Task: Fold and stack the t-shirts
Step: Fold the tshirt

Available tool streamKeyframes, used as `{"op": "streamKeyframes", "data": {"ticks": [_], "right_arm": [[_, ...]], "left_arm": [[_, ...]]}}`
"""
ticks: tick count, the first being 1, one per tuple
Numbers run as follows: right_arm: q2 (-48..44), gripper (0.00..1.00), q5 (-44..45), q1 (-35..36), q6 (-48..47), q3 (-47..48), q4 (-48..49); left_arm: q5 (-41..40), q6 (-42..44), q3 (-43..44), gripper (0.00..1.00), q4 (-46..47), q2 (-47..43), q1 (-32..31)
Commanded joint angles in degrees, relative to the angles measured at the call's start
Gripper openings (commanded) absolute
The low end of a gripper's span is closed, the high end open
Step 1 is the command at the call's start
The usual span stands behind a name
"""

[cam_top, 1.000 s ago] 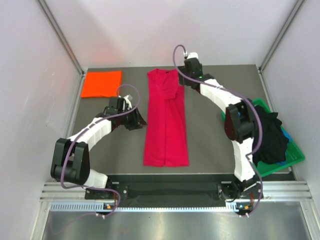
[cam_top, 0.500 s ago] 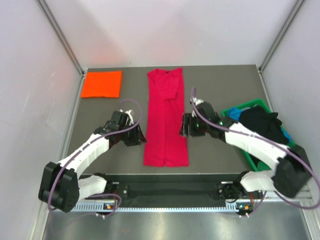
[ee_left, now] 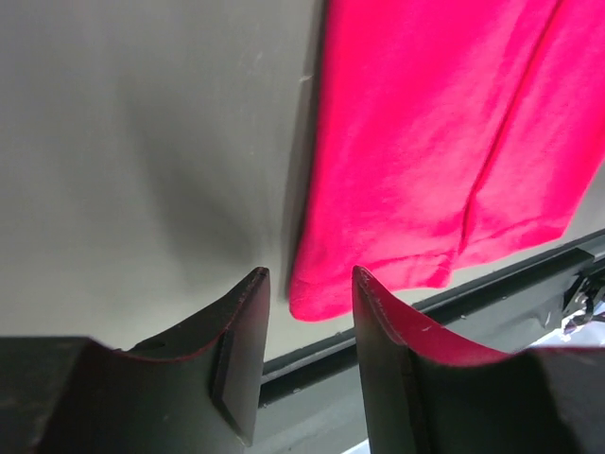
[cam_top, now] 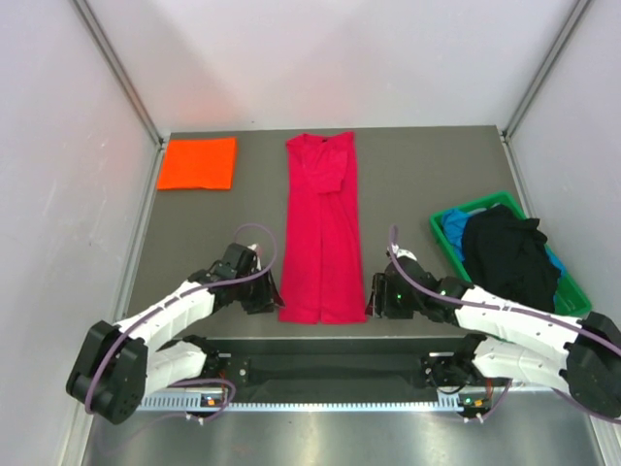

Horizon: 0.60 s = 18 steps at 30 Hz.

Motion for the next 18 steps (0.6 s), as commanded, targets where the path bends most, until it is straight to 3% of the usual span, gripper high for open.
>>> {"op": "streamKeyframes", "data": {"ticks": [1, 4, 6, 11, 12, 13, 16, 18], "right_arm": [[-1.6, 0.55, 0.5, 0.9, 2.7, -2.0, 5.3], [-0.1, 0.54, -0.8, 1.4, 2.9, -4.4, 9.8], [0.8, 0.54, -0.9, 1.6, 3.6, -5.1, 12.1], [4.4, 0.54, -2.7, 2.4, 5.7, -7.2, 17.9], [4.7, 0.51, -2.3, 2.6, 5.8, -7.1, 17.8], [4.8, 0.5, -1.3, 2.8, 5.9, -7.1, 17.9], [4.3, 0.38, -1.3, 3.3, 6.6, -8.0, 19.1], [4.1, 0.21, -1.3, 3.6, 7.5, -8.1, 19.9]], "left_arm": [[1.3, -2.7, -2.8, 0.43, 6.1, -1.5, -1.1], [1.3, -3.3, -4.1, 0.41, 8.1, 0.0, -2.2], [1.2, -3.8, -4.7, 0.35, 8.8, 0.9, -2.6], [-1.6, -5.5, -4.7, 0.11, 7.8, -1.1, -5.6], [-2.4, -5.7, -4.6, 0.0, 7.4, -1.5, -6.1], [-2.9, -6.2, -4.5, 0.0, 7.0, -1.8, -7.3], [-3.7, -7.3, -4.7, 0.0, 7.3, -2.0, -9.1], [-3.3, -8.1, -4.9, 0.0, 8.1, -1.5, -9.8]]}}
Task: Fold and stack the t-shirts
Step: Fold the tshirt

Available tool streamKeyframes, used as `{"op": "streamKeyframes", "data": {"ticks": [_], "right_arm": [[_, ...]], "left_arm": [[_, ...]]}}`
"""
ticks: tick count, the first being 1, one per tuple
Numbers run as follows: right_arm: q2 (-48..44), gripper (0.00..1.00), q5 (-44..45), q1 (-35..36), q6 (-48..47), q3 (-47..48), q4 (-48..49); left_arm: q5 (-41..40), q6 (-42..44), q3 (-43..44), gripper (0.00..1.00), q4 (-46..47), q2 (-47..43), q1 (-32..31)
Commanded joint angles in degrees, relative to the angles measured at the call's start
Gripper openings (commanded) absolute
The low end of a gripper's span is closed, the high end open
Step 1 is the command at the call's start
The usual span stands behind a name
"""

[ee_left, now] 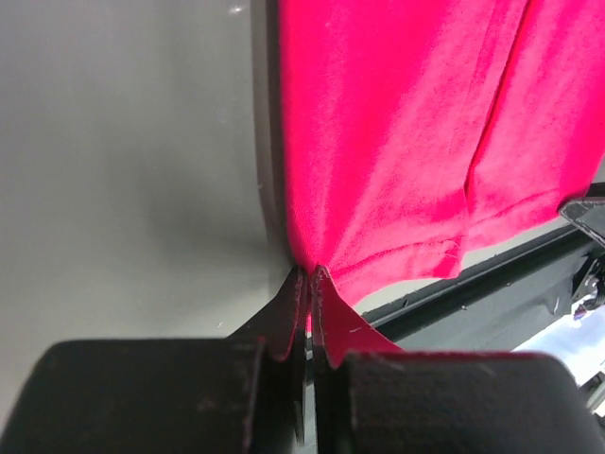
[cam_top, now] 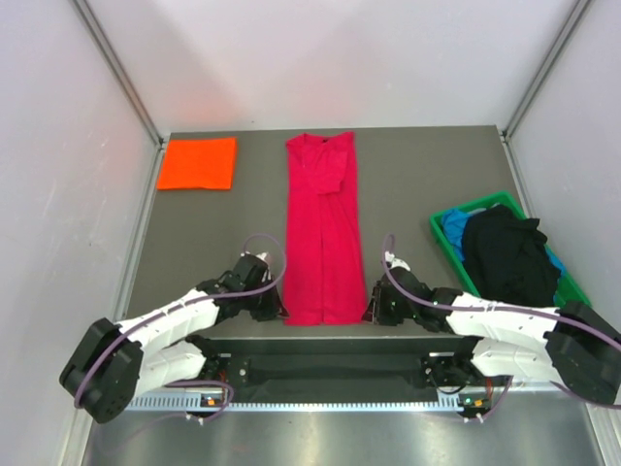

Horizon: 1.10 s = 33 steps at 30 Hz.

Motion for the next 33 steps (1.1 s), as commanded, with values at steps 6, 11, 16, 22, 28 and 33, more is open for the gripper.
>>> {"op": "streamKeyframes", "data": {"ticks": [6, 11, 16, 22, 28, 33], "right_arm": [[-5.9, 0.02, 0.6, 1.9, 6.5, -2.6, 2.5], [-9.1, 0.0, 2.5, 2.0, 8.3, -4.9, 1.4], [-8.0, 0.0, 1.2, 2.2, 8.6, -6.2, 3.4], [-7.8, 0.28, 3.0, 2.4, 7.6, -3.6, -0.8], [-11.6, 0.39, 6.4, 2.5, 6.0, 1.0, -10.2], [-14.7, 0.42, 9.5, 2.5, 4.2, 3.5, -15.5]], "left_arm": [[-3.9, -3.0, 0.1, 0.0, -0.4, -0.9, -2.5], [-4.9, -4.8, -1.0, 0.0, -0.4, -3.7, -3.4], [-4.7, -6.4, -2.7, 0.0, 1.0, -5.1, -4.0], [-5.6, -6.4, -0.2, 0.31, -3.0, -8.9, -4.6], [-4.5, -5.2, 5.0, 0.33, -3.1, -12.6, -5.3], [-3.8, -7.6, 5.3, 0.32, 3.5, -10.0, -8.8]]}}
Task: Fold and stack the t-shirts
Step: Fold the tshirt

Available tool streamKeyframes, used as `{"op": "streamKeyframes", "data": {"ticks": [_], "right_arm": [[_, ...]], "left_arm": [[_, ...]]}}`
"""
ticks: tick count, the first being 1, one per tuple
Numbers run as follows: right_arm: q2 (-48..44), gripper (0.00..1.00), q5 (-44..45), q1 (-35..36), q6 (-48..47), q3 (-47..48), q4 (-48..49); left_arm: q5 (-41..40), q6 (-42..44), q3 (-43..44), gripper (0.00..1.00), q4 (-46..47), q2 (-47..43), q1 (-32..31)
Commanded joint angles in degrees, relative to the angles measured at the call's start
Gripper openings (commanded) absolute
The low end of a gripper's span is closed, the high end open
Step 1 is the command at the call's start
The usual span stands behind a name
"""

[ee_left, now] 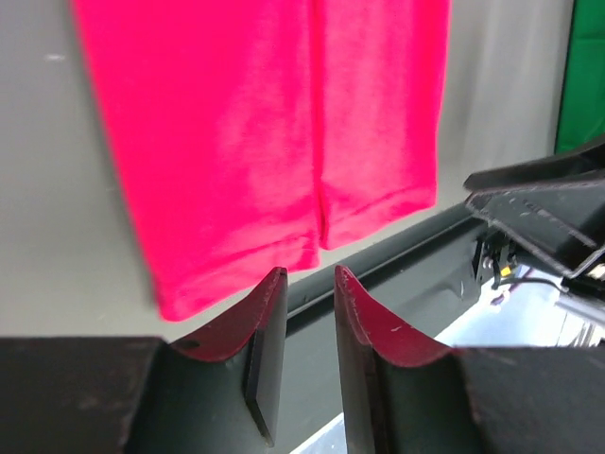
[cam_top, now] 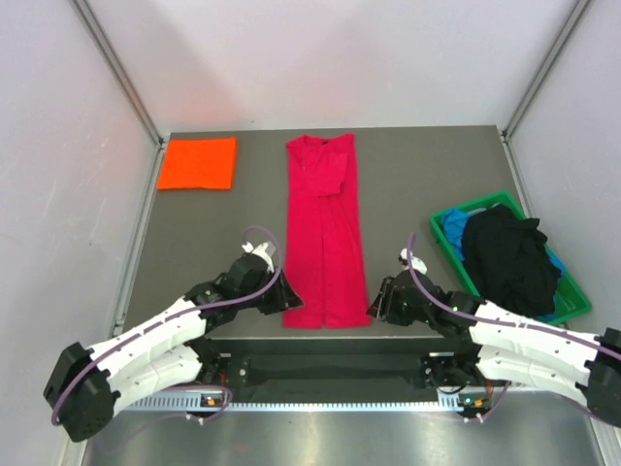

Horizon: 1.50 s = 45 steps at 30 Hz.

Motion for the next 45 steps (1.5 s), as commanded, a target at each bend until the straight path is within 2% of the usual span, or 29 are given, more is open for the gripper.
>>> {"op": "streamKeyframes", "data": {"ticks": [1, 9, 13, 22, 34, 38, 41, 43, 45], "right_arm": [[-3.1, 0.42, 4.7, 1.0, -2.3, 3.5, -5.6], [-6.9, 0.43, 6.2, 0.9, -3.5, 2.8, -7.5], [-9.9, 0.43, 7.5, 0.9, -4.2, 2.8, -9.3], [-13.7, 0.43, 9.5, 0.9, -4.9, 2.8, -12.0], [-14.1, 0.43, 10.3, 0.9, -5.4, 3.4, -12.3], [-14.1, 0.43, 10.3, 0.9, -5.0, 3.6, -12.3], [-14.5, 0.43, 10.1, 0.9, -4.7, 3.2, -11.9], [-14.6, 0.44, 9.7, 1.0, -4.7, 3.0, -11.7], [-14.4, 0.44, 10.0, 0.9, -4.7, 3.0, -11.6]], "left_arm": [[-0.3, -1.5, 1.7, 0.31, 5.9, 2.4, -2.9], [-7.1, -3.4, 6.5, 0.32, 12.9, 16.5, -11.6], [-8.6, -4.5, 6.9, 0.33, 15.8, 21.8, -12.6], [-10.8, -5.7, 9.8, 0.32, 16.9, 29.0, -15.0], [-11.5, -6.3, 10.5, 0.31, 17.4, 33.5, -16.1], [-11.6, -6.3, 11.2, 0.22, 16.7, 33.7, -16.7], [-12.3, -6.4, 11.3, 0.06, 16.0, 32.8, -17.3], [-12.4, -6.3, 11.4, 0.01, 15.5, 32.1, -17.4], [-12.5, -6.6, 11.7, 0.0, 14.2, 31.6, -17.4]]}}
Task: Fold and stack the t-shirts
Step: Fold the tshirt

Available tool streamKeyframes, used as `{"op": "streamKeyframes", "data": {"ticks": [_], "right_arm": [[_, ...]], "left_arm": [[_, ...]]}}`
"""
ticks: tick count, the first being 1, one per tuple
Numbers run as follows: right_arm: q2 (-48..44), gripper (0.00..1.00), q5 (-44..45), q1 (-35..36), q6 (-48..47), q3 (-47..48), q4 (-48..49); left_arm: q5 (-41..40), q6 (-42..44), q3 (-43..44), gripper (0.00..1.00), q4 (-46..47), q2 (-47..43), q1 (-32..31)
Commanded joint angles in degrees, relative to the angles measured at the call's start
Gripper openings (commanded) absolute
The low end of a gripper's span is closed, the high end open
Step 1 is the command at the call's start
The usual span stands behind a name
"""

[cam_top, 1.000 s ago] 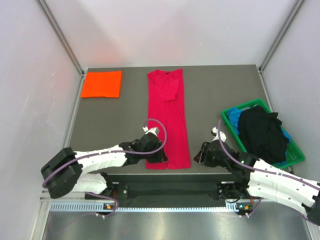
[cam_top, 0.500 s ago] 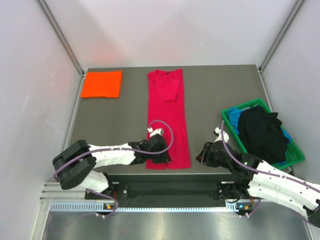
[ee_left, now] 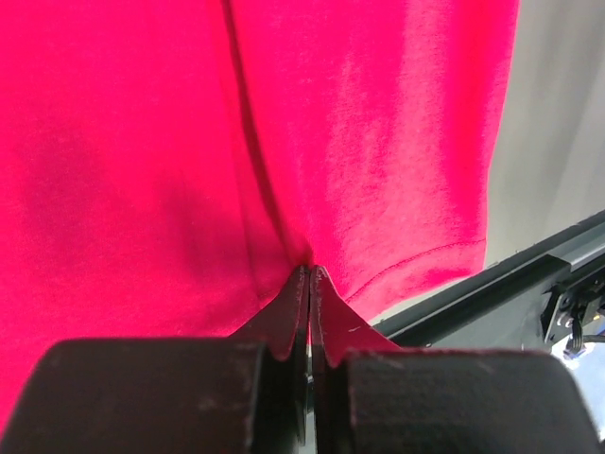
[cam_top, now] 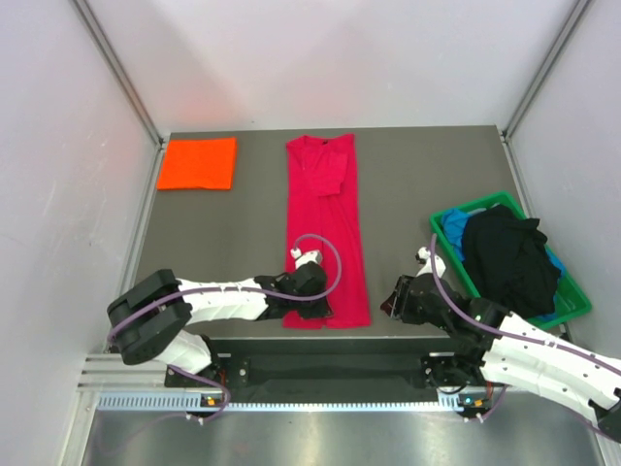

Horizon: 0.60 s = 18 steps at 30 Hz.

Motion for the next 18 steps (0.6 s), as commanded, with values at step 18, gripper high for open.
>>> {"op": "streamKeyframes", "data": {"ticks": [18], "right_arm": [[2.4, 0.44, 0.1, 0.8, -0.3, 0.1, 3.4]], "left_arm": [[-6.5, -4.8, 1.5, 0.0, -9.3, -6.7, -2.9]]}}
